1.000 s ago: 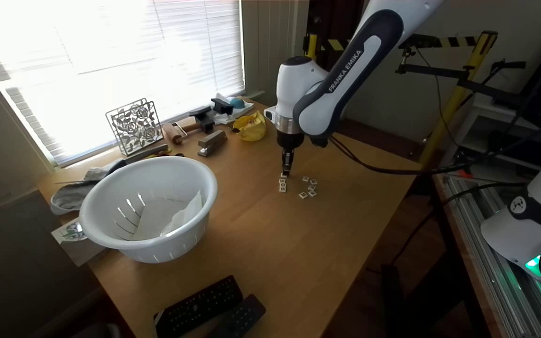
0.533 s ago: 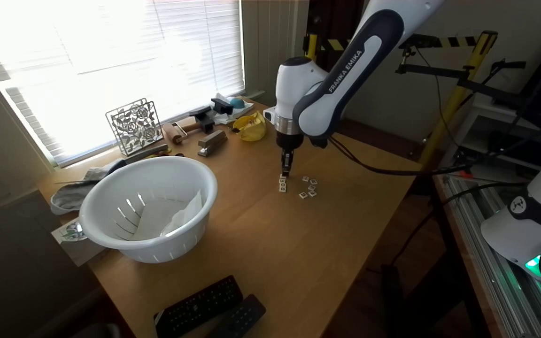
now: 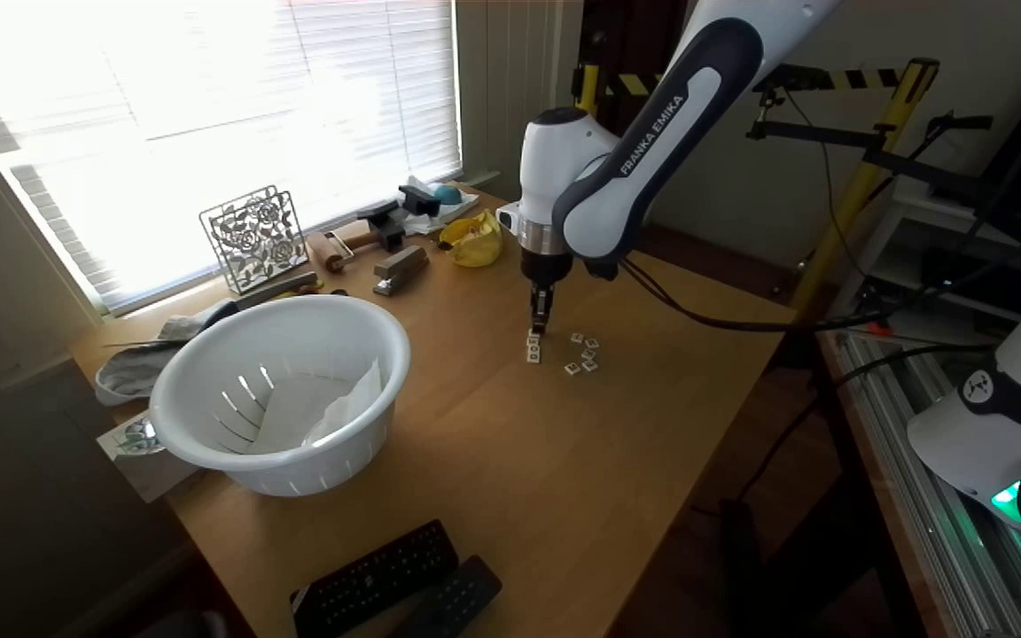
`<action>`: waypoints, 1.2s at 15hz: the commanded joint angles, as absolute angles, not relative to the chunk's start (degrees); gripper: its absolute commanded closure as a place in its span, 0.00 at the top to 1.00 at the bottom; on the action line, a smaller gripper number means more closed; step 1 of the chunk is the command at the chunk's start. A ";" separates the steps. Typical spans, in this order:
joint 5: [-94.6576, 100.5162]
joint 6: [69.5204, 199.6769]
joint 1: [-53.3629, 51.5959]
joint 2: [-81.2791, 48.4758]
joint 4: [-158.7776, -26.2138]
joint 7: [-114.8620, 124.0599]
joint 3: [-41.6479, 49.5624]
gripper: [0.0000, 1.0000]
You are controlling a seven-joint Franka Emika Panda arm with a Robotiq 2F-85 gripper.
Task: Move some of the letter tiles to the left
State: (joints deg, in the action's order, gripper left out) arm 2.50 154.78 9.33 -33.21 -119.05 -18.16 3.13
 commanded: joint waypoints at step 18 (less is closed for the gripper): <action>4.47 155.97 8.60 -32.25 -121.49 -17.16 3.20 0.00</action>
